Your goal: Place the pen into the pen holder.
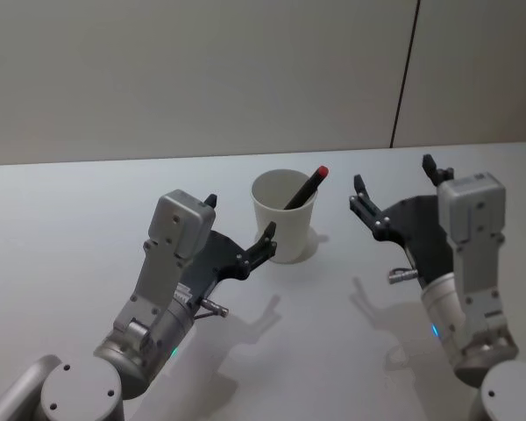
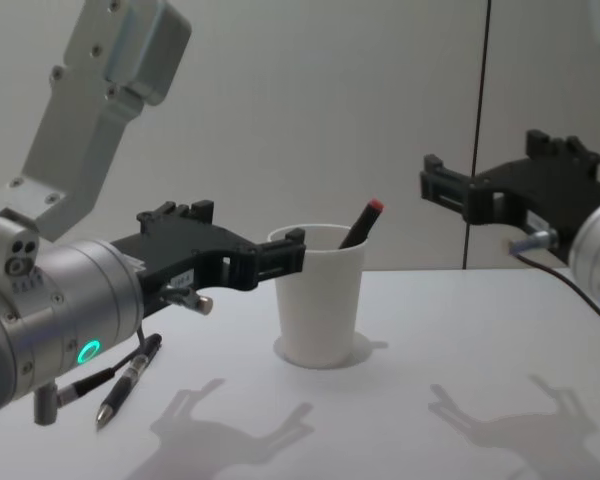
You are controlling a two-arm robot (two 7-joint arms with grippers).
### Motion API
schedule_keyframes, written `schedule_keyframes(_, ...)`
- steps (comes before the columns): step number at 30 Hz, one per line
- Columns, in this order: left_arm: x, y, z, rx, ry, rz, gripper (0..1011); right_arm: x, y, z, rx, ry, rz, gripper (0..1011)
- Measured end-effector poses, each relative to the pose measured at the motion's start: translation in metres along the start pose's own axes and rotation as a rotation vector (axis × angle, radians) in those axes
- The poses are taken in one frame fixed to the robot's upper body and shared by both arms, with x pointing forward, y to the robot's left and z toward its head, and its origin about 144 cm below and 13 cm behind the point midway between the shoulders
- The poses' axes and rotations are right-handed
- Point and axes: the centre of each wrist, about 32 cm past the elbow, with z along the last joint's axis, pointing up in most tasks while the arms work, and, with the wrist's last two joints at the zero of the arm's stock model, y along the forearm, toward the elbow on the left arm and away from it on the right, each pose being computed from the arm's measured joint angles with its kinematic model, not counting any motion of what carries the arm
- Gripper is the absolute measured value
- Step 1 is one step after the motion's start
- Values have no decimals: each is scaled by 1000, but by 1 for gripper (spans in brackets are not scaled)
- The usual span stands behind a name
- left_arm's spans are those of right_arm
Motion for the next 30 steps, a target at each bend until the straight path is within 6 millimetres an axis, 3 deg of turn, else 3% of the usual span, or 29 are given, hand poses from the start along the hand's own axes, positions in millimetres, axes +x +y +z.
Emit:
schedule_keyframes(11,0,0,0,0,0,0,1004,1,-18,2,-20,17,-38,1001)
schedule_keyframes(30,6,6,1,42,3,49,1004,1,-28,4,-31,25,-57,1001)
